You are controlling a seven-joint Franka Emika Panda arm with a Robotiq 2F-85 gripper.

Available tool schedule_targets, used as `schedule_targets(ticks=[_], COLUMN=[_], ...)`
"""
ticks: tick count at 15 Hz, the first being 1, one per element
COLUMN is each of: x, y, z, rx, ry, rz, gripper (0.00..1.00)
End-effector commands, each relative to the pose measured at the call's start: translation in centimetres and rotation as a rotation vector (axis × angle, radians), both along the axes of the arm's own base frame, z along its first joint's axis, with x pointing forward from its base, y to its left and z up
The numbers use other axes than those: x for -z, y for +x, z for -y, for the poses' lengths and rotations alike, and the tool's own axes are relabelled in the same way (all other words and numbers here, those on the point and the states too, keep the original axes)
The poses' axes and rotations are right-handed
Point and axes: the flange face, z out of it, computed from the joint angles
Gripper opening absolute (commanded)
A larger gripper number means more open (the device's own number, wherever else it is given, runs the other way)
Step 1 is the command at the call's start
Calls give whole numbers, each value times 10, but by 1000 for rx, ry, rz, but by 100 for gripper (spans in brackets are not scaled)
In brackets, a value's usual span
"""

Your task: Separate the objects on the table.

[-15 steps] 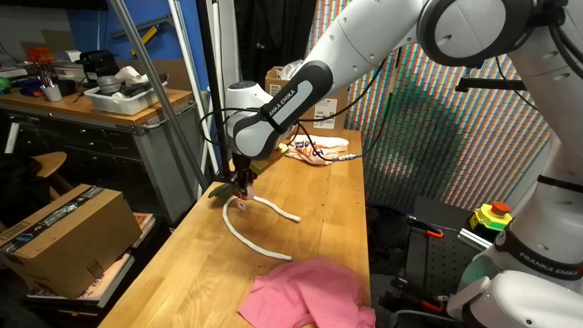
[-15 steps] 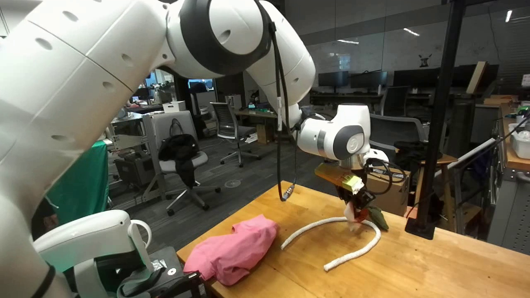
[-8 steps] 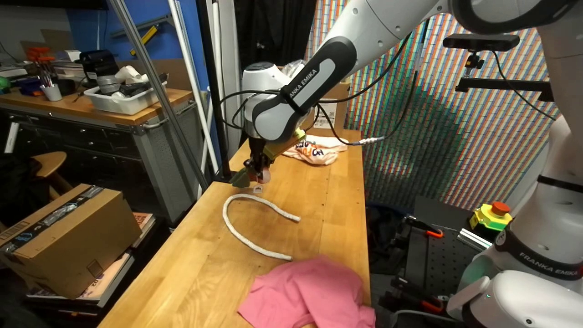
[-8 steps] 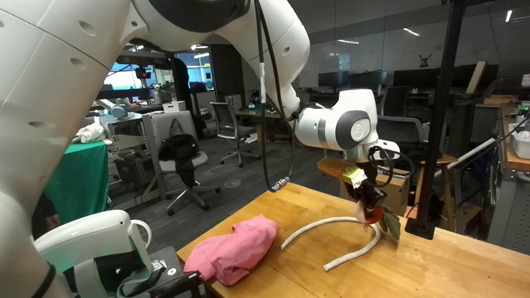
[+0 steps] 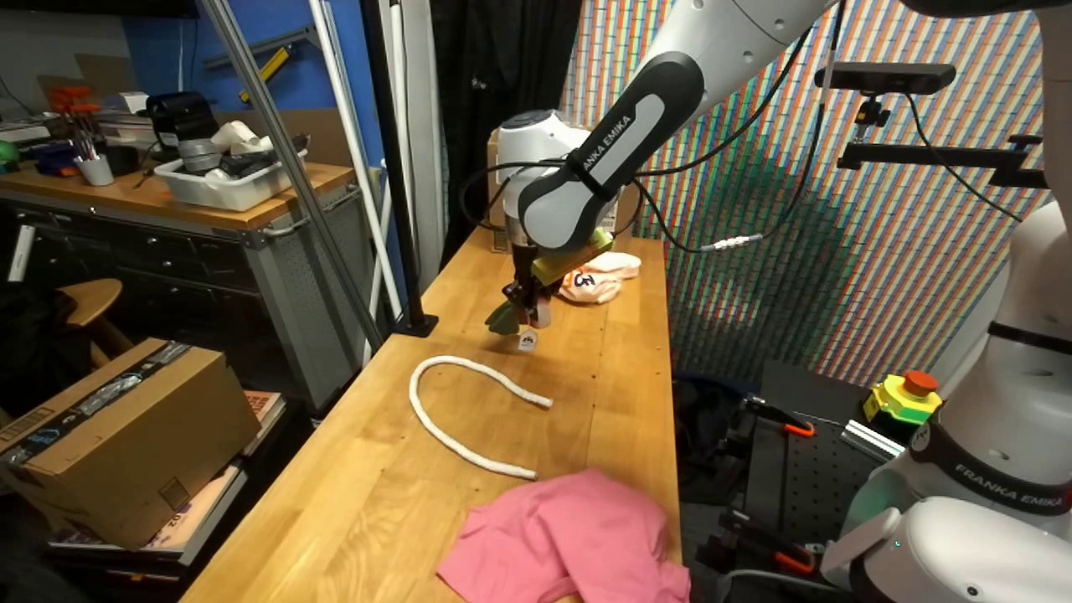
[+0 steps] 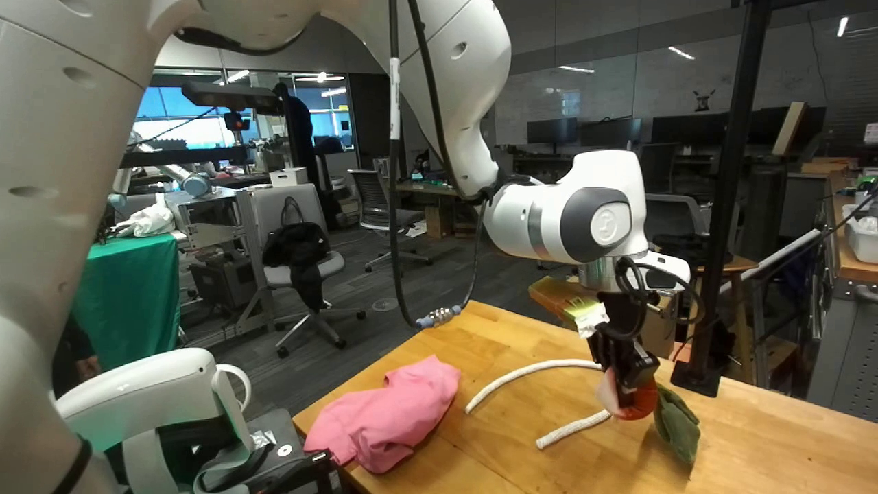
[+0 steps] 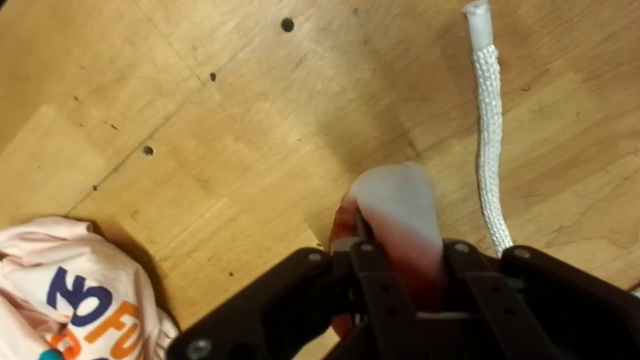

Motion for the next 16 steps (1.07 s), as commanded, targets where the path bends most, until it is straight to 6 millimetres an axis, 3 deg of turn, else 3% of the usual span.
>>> schedule_targets(ticks=[1, 6, 13, 14, 15, 16], x=[-4, 13, 48, 51, 53, 55], y=[-26, -49, -79, -81, -84, -86], z=[12, 26, 3, 0, -3, -6], rx=[67, 135, 135, 136, 135, 134], ry=[-17, -22, 0, 2, 4, 7], rz=[-25, -88, -180, -186, -194, -199], gripper=[5, 5, 8, 43, 43, 50])
